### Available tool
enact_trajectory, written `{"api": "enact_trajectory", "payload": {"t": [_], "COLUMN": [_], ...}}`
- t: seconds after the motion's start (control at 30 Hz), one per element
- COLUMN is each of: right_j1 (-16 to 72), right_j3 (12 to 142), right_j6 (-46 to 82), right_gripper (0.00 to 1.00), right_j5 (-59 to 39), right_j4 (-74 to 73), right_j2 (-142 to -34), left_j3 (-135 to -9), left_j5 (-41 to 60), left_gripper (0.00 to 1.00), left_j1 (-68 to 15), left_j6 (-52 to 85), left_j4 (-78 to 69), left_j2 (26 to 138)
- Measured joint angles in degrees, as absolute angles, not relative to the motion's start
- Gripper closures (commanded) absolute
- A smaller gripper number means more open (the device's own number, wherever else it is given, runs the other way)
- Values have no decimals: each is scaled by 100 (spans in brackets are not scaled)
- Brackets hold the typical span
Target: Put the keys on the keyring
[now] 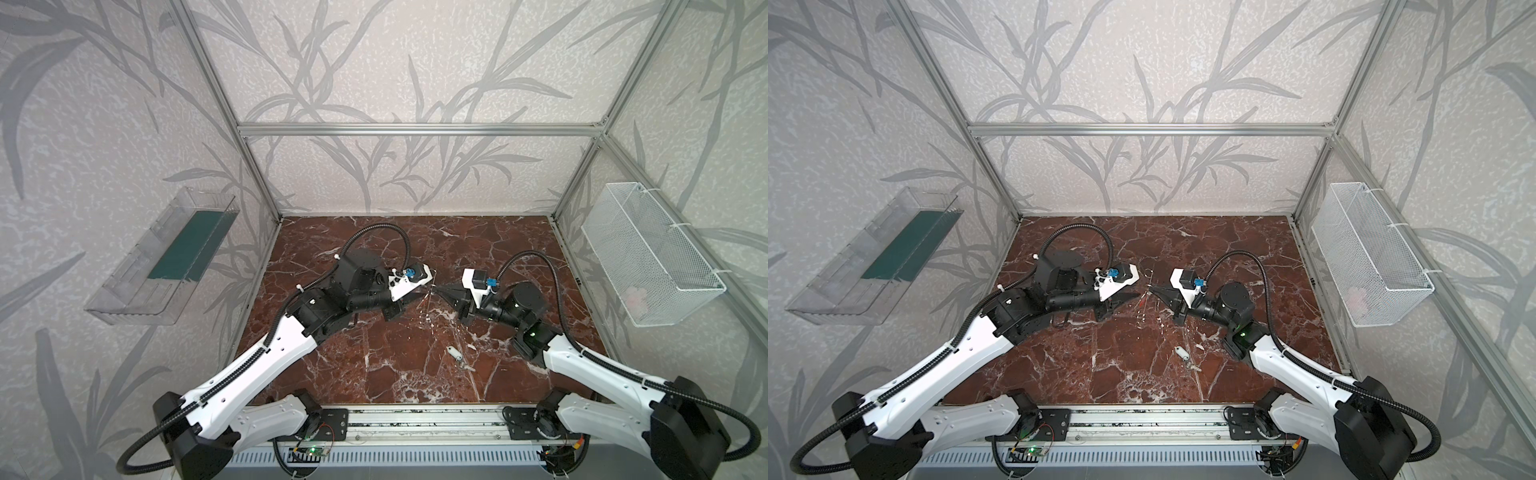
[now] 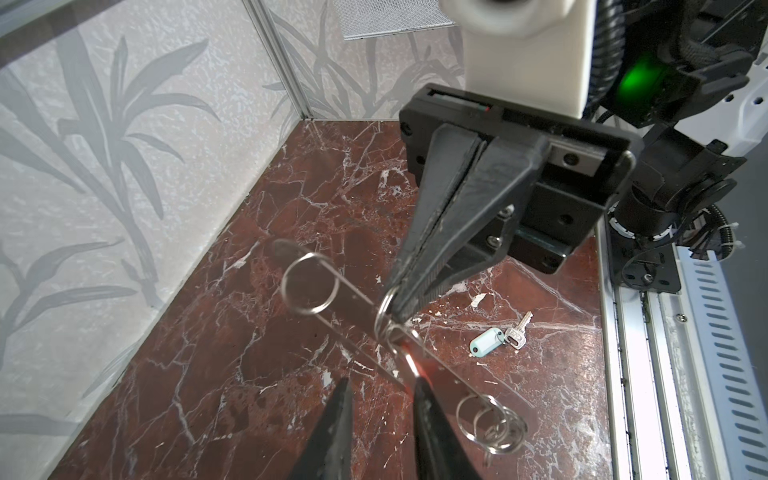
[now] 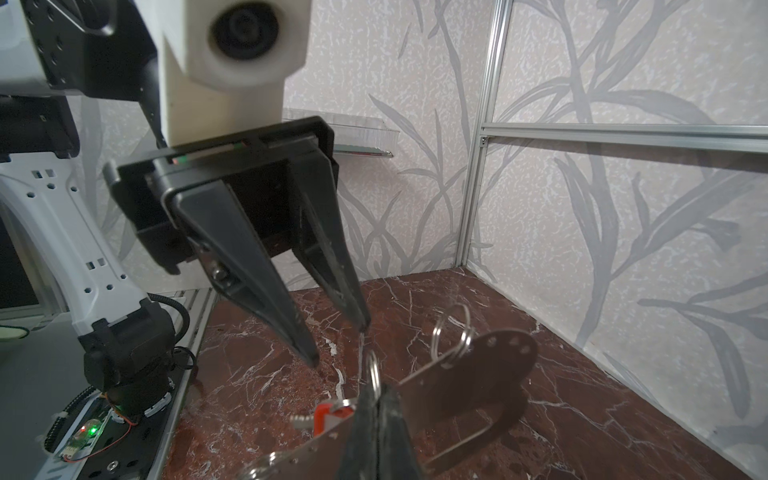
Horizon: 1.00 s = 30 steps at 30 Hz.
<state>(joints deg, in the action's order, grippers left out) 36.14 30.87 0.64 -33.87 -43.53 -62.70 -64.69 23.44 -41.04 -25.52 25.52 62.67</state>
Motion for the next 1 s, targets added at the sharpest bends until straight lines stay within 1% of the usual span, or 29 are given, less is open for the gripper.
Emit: {"api": "enact_trajectory", "payload": {"t": [0.37, 0.47, 0.63, 0.8, 0.87, 0.93, 0.97, 1.0], "right_j1": [3610, 3610, 3610, 3605, 3599, 3588, 3577, 3570], "right_j3": [3087, 3087, 3087, 3087, 3087, 3087, 3087, 3087], "right_j6": [174, 178, 196, 239, 257, 290, 296, 305], "right_gripper": [100, 100, 100, 100, 100, 100, 95, 85], "right_j5": [-3760, -3850, -3979, -4086, -4123, -4147, -4156, -4154], "right_j4": [-4510, -4523, -4602, -4687, -4703, -4711, -4724, -4733], "right_j2": [-6420, -6420, -6447, -6506, -6523, -6541, -6549, -6556], "left_j3": [-6716, -6722, -6726, -6733, -6735, -6735, -6735, -6746], "left_j5": [2709, 2773, 2873, 3026, 3076, 3142, 3170, 3186], "left_gripper": [73, 75, 81, 89, 90, 100, 100, 100], "left_j1": [-4053, -4053, -4053, -4053, -4053, -4053, -4053, -4053], "left_j6": [-2749, -2753, -2764, -2753, -2751, -2751, -2762, -2768], "left_j4": [2744, 2757, 2764, 2764, 2764, 2768, 2775, 2797], "left_j2": [6740, 6742, 6742, 6744, 6744, 6744, 6744, 6744]}}
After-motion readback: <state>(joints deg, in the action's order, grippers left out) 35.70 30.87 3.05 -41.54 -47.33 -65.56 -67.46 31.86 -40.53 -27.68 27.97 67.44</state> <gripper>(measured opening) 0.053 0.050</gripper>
